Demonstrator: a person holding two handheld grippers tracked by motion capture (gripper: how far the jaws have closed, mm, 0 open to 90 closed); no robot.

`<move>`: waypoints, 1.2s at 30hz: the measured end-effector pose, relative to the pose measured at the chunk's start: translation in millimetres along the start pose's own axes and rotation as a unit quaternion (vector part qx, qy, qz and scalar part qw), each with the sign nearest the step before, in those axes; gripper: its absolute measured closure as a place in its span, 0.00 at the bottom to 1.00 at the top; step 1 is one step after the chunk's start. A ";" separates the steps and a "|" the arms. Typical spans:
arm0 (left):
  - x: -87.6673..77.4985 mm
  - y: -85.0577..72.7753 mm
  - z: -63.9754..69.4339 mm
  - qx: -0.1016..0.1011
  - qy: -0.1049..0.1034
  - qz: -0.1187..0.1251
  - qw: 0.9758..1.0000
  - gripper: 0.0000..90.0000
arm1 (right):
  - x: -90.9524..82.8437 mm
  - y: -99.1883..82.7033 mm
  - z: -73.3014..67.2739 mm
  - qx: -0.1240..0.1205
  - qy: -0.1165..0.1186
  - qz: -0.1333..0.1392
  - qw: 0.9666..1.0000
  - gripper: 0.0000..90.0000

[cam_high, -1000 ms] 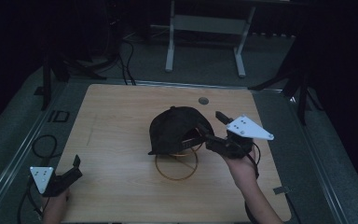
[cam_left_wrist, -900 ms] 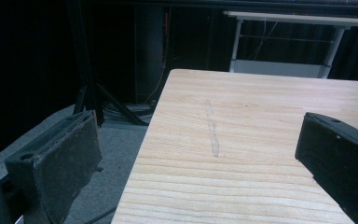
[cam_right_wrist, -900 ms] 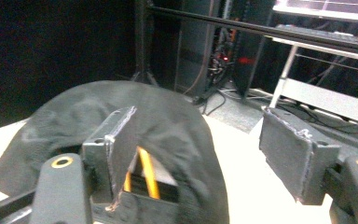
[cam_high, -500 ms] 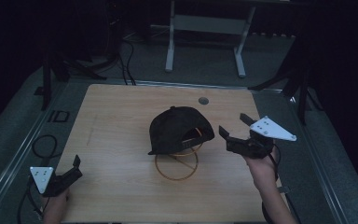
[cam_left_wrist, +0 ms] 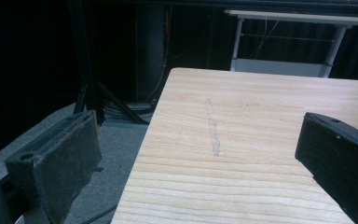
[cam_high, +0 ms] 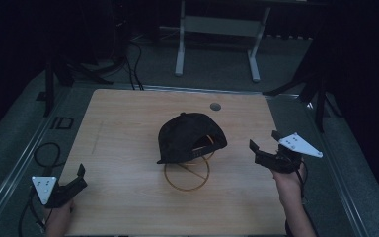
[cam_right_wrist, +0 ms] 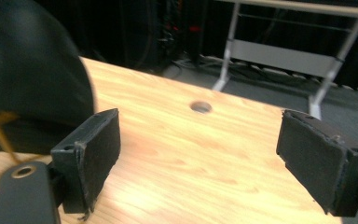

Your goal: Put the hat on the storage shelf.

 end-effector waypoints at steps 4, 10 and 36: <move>0.0 0.0 0.2 0.000 0.000 0.000 1.000 0.01 | -0.1 -19.5 14.1 0.009 -0.015 -0.009 1.000 0.15; 0.0 0.1 0.3 0.000 0.000 0.000 1.000 0.01 | -1.7 -48.2 31.2 0.021 -0.035 -0.026 0.999 0.14; 0.0 0.0 0.0 0.000 -0.001 0.000 1.000 0.01 | -23.1 -136.3 66.9 0.064 -0.079 -0.082 0.991 0.15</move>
Point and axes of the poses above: each handheld gripper's, and its own axes: x roughly forward along the jaws, y roughly out of its top, z roughly to its right, the point moved 8 cm from there along x, roughly forward along the jaws, and after that the axes turned 11 degrees about y, right-handed, at the moved point
